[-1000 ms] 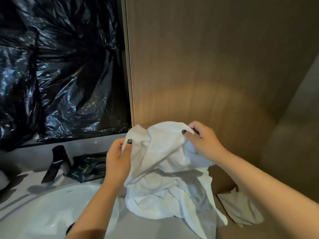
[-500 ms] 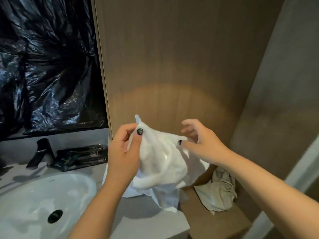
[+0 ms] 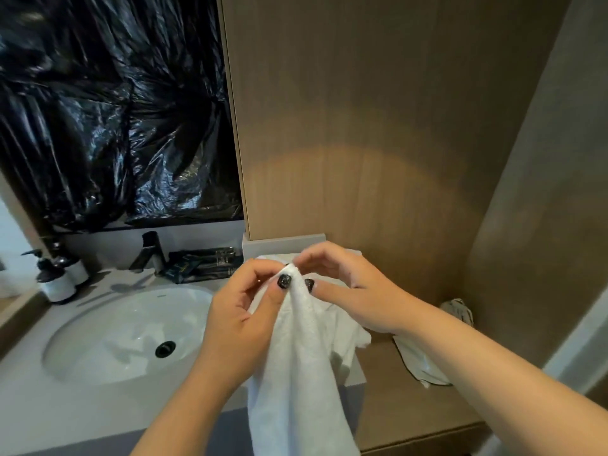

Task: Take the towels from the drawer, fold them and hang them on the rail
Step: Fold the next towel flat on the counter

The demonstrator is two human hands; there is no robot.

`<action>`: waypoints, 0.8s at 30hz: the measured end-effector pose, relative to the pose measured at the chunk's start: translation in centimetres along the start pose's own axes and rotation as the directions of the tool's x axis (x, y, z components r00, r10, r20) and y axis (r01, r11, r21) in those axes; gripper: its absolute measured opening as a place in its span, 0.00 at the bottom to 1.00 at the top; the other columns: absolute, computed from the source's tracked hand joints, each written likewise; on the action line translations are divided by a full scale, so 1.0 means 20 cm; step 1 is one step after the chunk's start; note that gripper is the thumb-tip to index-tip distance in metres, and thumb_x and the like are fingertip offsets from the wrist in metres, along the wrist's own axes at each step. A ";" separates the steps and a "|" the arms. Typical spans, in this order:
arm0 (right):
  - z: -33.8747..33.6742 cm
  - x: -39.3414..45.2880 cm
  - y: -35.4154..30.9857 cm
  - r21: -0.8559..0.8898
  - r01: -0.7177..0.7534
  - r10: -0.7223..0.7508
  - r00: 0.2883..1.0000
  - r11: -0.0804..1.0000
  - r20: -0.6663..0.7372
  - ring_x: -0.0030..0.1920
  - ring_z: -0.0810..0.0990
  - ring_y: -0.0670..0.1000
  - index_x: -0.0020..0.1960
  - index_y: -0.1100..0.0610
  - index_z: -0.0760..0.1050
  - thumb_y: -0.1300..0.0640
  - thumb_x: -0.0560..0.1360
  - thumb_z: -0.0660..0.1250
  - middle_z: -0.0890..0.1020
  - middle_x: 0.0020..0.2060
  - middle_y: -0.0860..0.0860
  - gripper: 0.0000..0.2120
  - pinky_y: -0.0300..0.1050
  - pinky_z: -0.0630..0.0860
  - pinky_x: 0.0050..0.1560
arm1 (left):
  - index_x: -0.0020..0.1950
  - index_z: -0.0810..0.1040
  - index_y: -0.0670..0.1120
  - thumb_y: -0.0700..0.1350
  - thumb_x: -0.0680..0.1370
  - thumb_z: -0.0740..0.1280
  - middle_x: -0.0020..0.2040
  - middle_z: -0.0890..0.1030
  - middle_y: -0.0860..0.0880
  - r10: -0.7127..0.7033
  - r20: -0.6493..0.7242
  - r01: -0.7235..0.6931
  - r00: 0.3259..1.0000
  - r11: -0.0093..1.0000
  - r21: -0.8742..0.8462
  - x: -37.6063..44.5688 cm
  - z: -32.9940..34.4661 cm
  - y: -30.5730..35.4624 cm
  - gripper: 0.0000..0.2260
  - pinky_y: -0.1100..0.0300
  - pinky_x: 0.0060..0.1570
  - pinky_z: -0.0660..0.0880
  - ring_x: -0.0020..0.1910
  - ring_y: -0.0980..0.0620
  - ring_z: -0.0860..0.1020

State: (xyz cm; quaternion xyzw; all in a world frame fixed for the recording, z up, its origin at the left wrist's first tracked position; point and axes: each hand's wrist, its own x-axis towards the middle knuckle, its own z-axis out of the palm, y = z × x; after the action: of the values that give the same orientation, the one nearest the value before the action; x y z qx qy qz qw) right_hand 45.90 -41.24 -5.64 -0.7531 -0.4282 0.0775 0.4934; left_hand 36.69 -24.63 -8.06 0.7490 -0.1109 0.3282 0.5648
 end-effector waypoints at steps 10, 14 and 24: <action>0.12 0.02 -0.09 0.009 -0.050 0.050 0.969 0.999 -0.242 0.32 0.64 0.45 0.32 0.59 0.65 0.56 0.84 0.58 0.66 0.29 0.48 0.21 0.40 0.63 0.36 | 0.46 0.79 0.48 0.39 0.77 0.71 0.44 0.82 0.54 -0.076 0.030 0.077 0.997 0.996 -0.035 0.01 -0.05 0.00 0.05 0.70 0.44 0.75 0.43 0.58 0.80; 0.20 0.06 -0.08 -0.003 -0.009 0.007 0.936 1.000 -0.351 0.28 0.61 0.43 0.29 0.53 0.59 0.60 0.83 0.59 0.62 0.24 0.42 0.24 0.36 0.58 0.31 | 0.44 0.80 0.45 0.37 0.74 0.72 0.39 0.82 0.53 -0.165 0.009 0.165 0.986 0.979 -0.117 0.02 -0.11 -0.05 0.04 0.69 0.40 0.75 0.38 0.59 0.80; 0.23 -0.11 0.04 -0.470 -0.065 -0.224 0.815 0.880 -0.534 0.23 0.63 0.50 0.27 0.51 0.60 0.51 0.78 0.57 0.64 0.21 0.48 0.22 0.53 0.63 0.25 | 0.37 0.81 0.49 0.37 0.75 0.73 0.27 0.71 0.49 -0.314 0.264 0.346 0.912 0.934 -0.087 -0.08 -0.15 -0.27 0.09 0.68 0.29 0.64 0.26 0.57 0.65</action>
State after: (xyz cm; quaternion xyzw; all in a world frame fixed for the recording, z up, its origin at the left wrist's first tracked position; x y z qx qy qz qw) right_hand 42.59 -39.86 -9.21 -0.8178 -0.2973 -0.2796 0.4058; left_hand 37.34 -20.43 -12.72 0.7530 -0.0733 0.1244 0.6420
